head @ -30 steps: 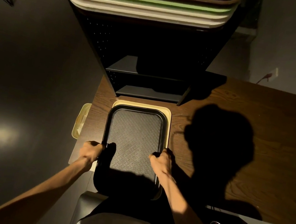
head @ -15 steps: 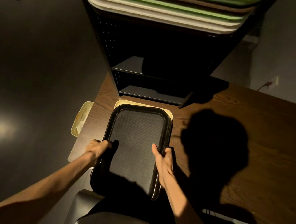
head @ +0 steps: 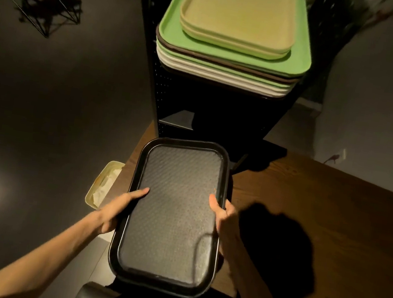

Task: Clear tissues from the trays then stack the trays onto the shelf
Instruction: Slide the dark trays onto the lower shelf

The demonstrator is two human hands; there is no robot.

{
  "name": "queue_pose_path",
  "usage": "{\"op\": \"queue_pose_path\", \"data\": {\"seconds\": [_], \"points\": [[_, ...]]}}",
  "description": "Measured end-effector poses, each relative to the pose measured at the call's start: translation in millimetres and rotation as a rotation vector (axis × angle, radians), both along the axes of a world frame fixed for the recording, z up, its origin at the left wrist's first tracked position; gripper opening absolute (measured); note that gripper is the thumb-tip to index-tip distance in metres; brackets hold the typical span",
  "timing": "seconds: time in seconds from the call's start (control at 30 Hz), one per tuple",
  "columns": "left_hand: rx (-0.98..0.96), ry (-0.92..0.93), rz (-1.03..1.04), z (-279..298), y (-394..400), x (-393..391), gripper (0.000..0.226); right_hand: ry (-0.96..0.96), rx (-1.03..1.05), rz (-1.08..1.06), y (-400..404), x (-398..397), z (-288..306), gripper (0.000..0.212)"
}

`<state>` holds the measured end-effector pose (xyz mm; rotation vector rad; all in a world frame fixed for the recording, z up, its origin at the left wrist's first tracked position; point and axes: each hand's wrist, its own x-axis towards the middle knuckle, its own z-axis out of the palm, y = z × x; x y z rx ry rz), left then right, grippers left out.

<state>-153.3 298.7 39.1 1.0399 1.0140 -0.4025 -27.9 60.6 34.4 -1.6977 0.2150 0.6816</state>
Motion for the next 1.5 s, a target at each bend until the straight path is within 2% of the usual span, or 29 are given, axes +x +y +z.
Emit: {"op": "queue_pose_path", "data": {"seconds": [0.13,0.17,0.23,0.27,0.33,0.47,0.5,0.63,0.77,0.83,0.9,0.93,1.0,1.03,1.07,1.1,1.13,1.17,1.2,1.23,1.27,1.33,1.37,1.4,1.43,1.47,1.5], "points": [[-0.189,-0.071,-0.016,34,8,-7,0.041,0.039,0.039,-0.072,-7,22,20,0.023],[-0.223,-0.089,-0.018,39,8,-8,0.038,0.056,0.037,-0.088,-8,28,19,0.036],[-0.256,-0.124,-0.014,49,3,-8,0.032,0.080,0.017,-0.113,-10,41,15,0.091],[-0.247,-0.147,-0.024,52,-1,-6,0.034,0.101,0.038,-0.131,-12,48,12,0.105],[-0.191,-0.206,-0.030,55,-6,-1,0.041,0.144,0.112,-0.122,-18,61,4,0.097],[-0.070,-0.249,0.008,62,-5,19,0.047,0.257,0.255,-0.053,-12,62,40,0.083],[-0.048,-0.254,0.012,64,-4,23,0.045,0.270,0.310,-0.026,-11,64,40,0.078],[0.027,-0.258,0.025,74,0,40,0.026,0.244,0.321,-0.036,-8,59,33,0.048],[-0.006,-0.231,0.075,72,6,58,0.015,0.263,0.270,-0.099,-3,52,22,0.059],[-0.050,-0.214,0.076,66,11,68,0.024,0.285,0.204,-0.079,-8,44,18,0.059],[-0.078,-0.205,0.058,61,17,78,0.042,0.274,0.201,0.051,-17,38,16,0.069],[-0.081,-0.208,0.045,59,21,83,0.047,0.206,0.243,0.103,-20,35,20,0.067],[-0.059,-0.224,0.014,57,27,92,0.048,-0.159,0.248,0.113,-21,35,28,0.059],[-0.054,-0.235,-0.006,58,30,94,0.047,-0.251,0.087,0.227,-17,38,34,0.066],[-0.058,-0.238,-0.036,60,32,93,0.046,-0.511,-0.055,0.276,-18,39,22,0.073],[-0.065,-0.237,-0.089,62,35,89,0.046,-0.576,-0.203,0.320,-19,41,10,0.081],[-0.073,-0.227,-0.157,62,38,84,0.048,-0.417,-0.215,0.404,-13,40,18,0.096],[-0.088,-0.208,-0.224,61,43,77,0.049,-0.344,-0.198,0.483,-8,36,19,0.111],[-0.117,-0.186,-0.272,58,48,69,0.050,-0.285,-0.171,0.426,-9,36,13,0.108],[-0.153,-0.177,-0.275,54,54,63,0.052,-0.062,0.040,0.380,-5,35,16,0.094],[-0.177,-0.179,-0.232,49,58,59,0.054,0.064,0.247,0.274,4,38,20,0.089],[-0.152,-0.191,-0.118,42,61,59,0.050,0.006,0.241,0.265,7,49,16,0.085],[-0.113,-0.206,-0.089,41,59,63,0.043,0.017,0.220,0.214,10,55,21,0.070],[-0.081,-0.223,-0.072,42,56,67,0.037,-0.164,0.161,0.241,1,55,4,0.054],[-0.065,-0.236,-0.057,44,54,71,0.033,-0.360,0.132,0.275,-5,59,-2,0.053],[-0.066,-0.244,-0.041,46,52,75,0.031,-0.354,0.170,0.202,-6,65,-11,0.050],[-0.082,-0.249,-0.023,49,51,77,0.029,-0.016,0.341,0.110,-1,66,-7,0.047]]}}
